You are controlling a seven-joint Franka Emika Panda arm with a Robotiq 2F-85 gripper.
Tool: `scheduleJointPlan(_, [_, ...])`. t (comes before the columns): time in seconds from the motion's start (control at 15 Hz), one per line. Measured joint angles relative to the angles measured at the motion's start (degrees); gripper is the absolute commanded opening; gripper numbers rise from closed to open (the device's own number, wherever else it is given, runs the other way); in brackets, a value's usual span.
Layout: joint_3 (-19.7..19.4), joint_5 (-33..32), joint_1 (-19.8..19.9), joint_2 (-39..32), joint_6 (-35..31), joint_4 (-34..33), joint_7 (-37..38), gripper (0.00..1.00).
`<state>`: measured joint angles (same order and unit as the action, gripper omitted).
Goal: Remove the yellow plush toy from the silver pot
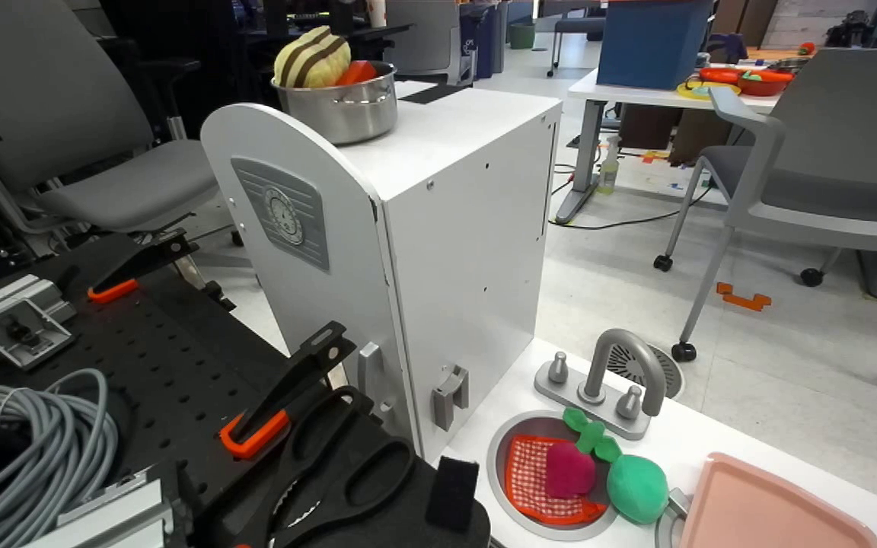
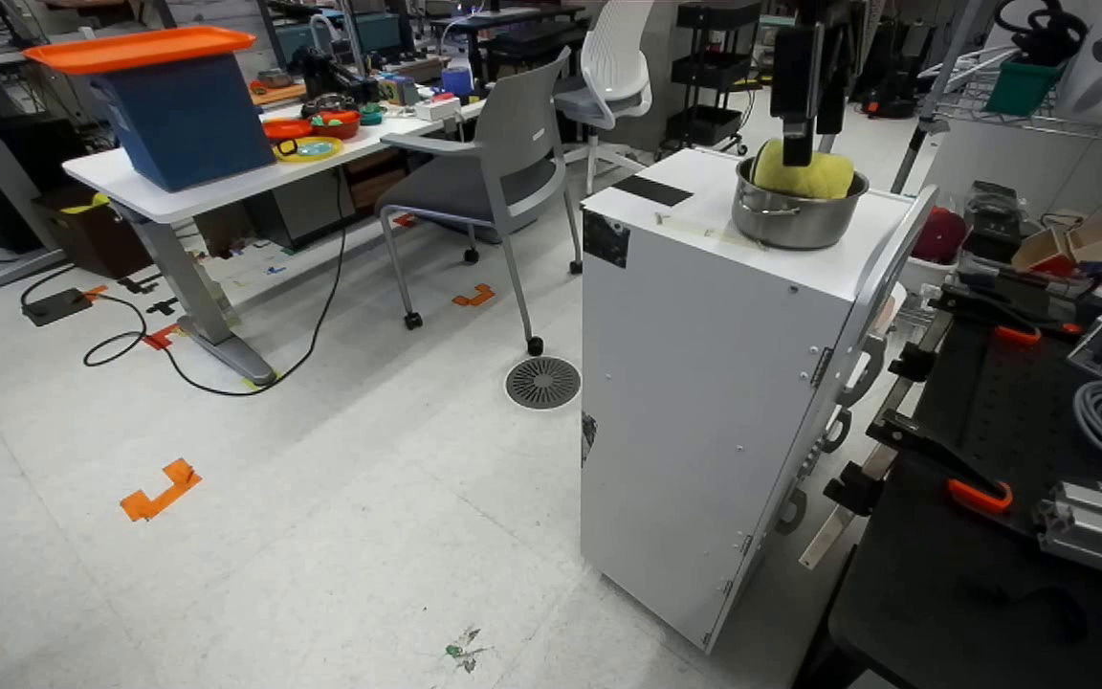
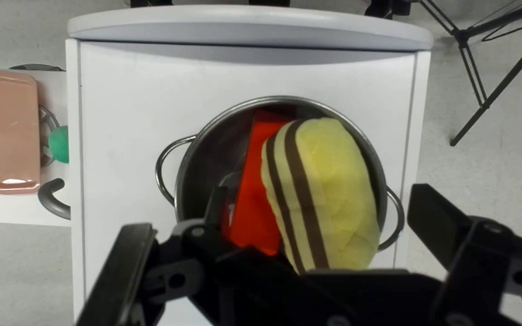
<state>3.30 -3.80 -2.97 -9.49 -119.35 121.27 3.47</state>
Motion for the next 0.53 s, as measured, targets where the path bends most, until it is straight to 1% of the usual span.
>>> scheduleJointPlan(0.07, [0.0, 0.0, -0.2, -0.2, 0.0, 0.0, 0.0, 0.77])
scheduleJointPlan(0.13, [0.1, 0.0, -0.3, -0.4, 0.0, 0.0, -0.1, 0.7])
scheduleJointPlan(0.2, [0.1, 0.0, -0.4, -0.5, 0.0, 0.0, -0.1, 0.69])
scheduleJointPlan(0.4, [0.1, 0.0, -0.5, -0.7, 0.0, 0.0, -0.2, 0.44])
scheduleJointPlan(0.53, [0.1, 0.0, -0.5, -0.7, 0.0, 0.0, -0.2, 0.31])
